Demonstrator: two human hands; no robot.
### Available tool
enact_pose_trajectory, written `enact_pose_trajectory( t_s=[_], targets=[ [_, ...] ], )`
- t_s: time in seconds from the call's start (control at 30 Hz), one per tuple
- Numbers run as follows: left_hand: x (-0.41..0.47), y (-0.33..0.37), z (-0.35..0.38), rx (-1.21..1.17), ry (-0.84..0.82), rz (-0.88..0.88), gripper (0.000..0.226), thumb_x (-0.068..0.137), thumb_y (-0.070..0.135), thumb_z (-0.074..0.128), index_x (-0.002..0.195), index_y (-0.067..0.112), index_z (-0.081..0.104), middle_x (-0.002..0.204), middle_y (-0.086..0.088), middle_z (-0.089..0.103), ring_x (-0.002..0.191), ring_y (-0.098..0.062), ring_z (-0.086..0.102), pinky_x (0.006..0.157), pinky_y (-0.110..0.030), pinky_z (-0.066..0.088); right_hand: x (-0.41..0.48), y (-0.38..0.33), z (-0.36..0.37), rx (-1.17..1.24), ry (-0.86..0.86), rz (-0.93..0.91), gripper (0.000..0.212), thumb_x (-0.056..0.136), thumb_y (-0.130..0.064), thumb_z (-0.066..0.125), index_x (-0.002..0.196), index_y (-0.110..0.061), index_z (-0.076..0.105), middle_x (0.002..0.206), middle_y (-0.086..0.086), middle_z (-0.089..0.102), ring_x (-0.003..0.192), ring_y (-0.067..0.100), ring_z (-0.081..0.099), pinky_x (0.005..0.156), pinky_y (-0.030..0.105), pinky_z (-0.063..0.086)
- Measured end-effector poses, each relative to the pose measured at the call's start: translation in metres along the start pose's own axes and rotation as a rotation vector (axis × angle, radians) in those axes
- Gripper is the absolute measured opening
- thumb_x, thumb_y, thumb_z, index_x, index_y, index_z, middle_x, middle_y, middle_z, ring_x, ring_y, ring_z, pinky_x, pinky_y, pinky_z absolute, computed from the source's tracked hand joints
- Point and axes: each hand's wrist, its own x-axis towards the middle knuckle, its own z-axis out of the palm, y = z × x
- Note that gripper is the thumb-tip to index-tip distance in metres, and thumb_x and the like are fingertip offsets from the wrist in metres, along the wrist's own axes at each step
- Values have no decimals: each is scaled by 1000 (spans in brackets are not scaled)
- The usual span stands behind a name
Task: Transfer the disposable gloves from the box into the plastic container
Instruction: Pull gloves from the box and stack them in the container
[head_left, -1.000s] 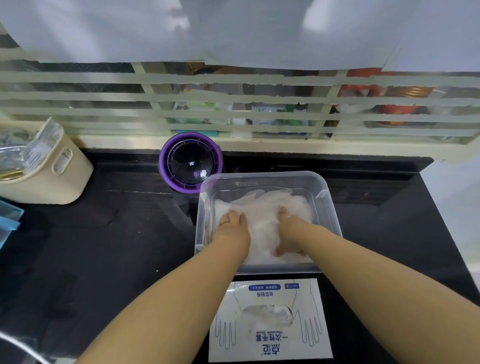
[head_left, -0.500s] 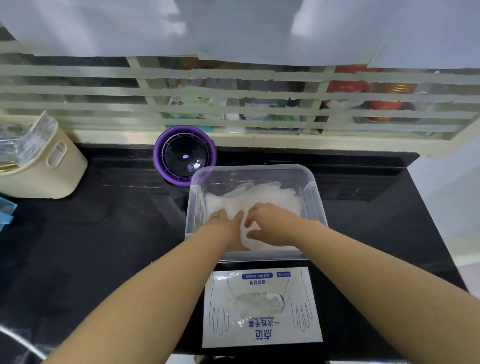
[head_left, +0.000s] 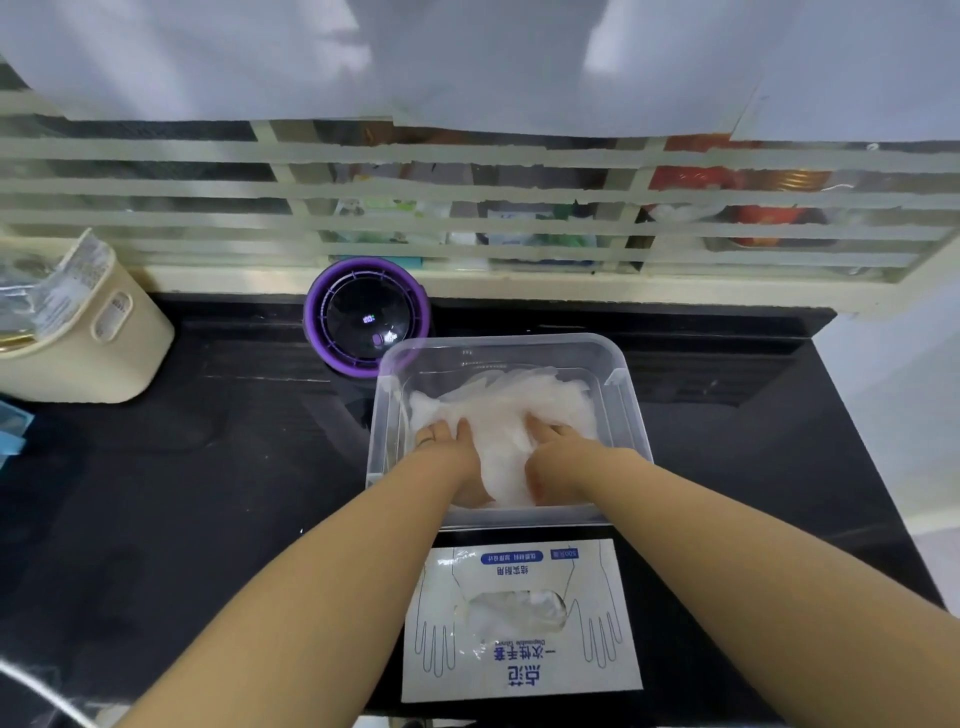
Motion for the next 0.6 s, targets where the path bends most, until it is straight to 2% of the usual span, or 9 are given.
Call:
enact_pose_trajectory(
  t_s=[0.03,0.1,0.17,0.27,0.37,0.43,0.47,0.53,0.6],
  targets=[
    [-3,-2,-3,5,-2,8,105,90,52,58,152,9,-16,159,-18,-9,146,-36,3,117,-43,16,-6,0,-4,-20,-3,-12,43,95,-20,52,135,-5,47,158,11,9,141,33,19,113,47,25],
    [-11,-6,-12,13,8,42,92,92,49,56,154,6,3,158,-18,8,142,-35,22,113,-41,26,-23,1,-13,-14,26,-55,33,97,-18,49,127,-7,57,141,13,45,126,29,44,108,40,35],
    [-23,-9,-22,17,40,88,66,98,39,51,149,4,26,151,-16,31,134,-32,38,106,-37,34,-46,3,-26,6,81,-83,30,98,-17,47,123,-9,61,127,7,59,115,25,53,103,37,41],
    [-41,-12,-31,-10,102,129,46,101,25,46,141,3,41,142,-12,47,127,-27,47,100,-32,38,-79,0,-46,5,226,-103,29,98,-19,46,116,-9,66,119,7,64,109,26,58,99,37,45],
    [-58,-21,-32,-95,191,176,39,101,23,45,136,6,47,140,-9,49,123,-25,50,95,-29,39,-118,-13,-52,73,364,-199,26,97,-23,49,108,-11,70,106,4,69,98,22,63,92,35,49],
    [-74,-28,-26,-247,281,230,42,100,22,47,141,14,45,146,-1,44,125,-19,50,100,-28,38,-142,-24,-43,106,319,-312,24,95,-27,53,108,-17,71,104,-2,70,93,15,63,89,29,50],
    [-83,-31,-22,-350,329,272,42,100,20,49,141,18,45,143,3,47,119,-16,55,99,-27,41,-147,-28,-35,93,266,-345,24,95,-28,53,110,-18,70,105,-4,70,93,14,63,89,26,50],
    [-104,-37,-8,-546,415,368,36,98,17,52,133,24,53,126,11,58,98,-9,64,87,-22,52,-147,-35,-13,1,172,-367,27,96,-29,51,114,-18,68,109,-4,68,96,13,62,90,25,48],
    [-122,-40,7,-619,476,429,24,97,16,54,115,31,59,109,15,63,88,-5,66,77,-20,56,-134,-36,12,-88,102,-368,29,98,-25,47,119,-17,66,116,-4,66,101,15,60,94,28,47]
  ],
)
